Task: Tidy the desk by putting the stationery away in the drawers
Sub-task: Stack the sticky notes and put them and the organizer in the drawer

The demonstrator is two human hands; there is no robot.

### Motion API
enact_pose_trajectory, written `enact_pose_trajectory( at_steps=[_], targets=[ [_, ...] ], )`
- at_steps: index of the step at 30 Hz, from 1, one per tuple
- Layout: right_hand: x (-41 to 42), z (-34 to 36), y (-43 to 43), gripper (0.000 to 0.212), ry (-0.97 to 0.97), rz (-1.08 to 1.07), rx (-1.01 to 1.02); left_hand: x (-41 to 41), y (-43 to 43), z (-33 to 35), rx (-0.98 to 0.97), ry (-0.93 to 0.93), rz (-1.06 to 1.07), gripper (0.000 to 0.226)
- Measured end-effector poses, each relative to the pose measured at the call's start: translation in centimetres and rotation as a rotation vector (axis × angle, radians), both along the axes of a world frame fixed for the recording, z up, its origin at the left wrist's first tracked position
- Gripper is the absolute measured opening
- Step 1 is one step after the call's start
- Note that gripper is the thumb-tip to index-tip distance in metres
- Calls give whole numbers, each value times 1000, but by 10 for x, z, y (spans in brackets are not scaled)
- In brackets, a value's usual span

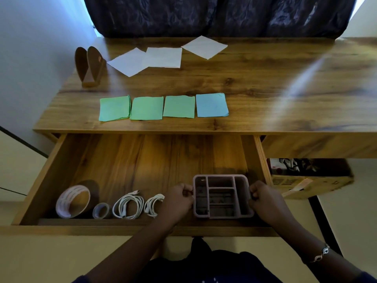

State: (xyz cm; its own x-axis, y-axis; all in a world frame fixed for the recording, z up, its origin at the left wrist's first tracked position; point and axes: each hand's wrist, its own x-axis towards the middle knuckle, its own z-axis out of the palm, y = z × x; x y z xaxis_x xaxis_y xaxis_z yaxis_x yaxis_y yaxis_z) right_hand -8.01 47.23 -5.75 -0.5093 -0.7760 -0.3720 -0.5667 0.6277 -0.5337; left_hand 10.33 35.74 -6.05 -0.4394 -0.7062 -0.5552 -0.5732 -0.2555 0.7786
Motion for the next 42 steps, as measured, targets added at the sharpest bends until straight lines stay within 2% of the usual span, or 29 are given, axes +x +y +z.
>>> enact_pose_trajectory(
  at_steps=[5,7,9,12,18,22,25,29,32,35,38,42],
  targets=[
    [0,3,1,11,45,37,1,1,-1,-4,14,25,12,11],
    [0,7,1,6,130,97,-34,2,-3,-4,-4,33,-9,16],
    [-1,14,-3,4,198,139,-124,3,-10,1,-69,33,0,26],
    [-6,25,-21,18,246,137,-169,4,-28,13,-172,56,27,28],
    [-18,44,-84,19,112,-2,-277,3,-83,37,-489,51,-57,26],
    [-32,54,-133,9,-45,-156,-325,-15,-123,46,-708,-64,-251,30],
    [-48,50,-172,16,-30,-307,-348,-30,-152,45,-852,-187,-357,34],
    [-60,43,-209,18,44,-398,-283,-51,-184,47,-1014,-518,-329,40],
    [-61,44,-225,17,93,-426,-205,-67,-202,51,-978,-614,-258,44],
    [-59,46,-234,26,132,-408,-110,-81,-213,48,-839,-608,-201,49],
    [-57,42,-237,24,218,-388,-58,-89,-216,45,-708,-657,-149,57],
    [-58,41,-239,26,198,-392,-33,-95,-217,41,-653,-699,-98,60]
  ],
)
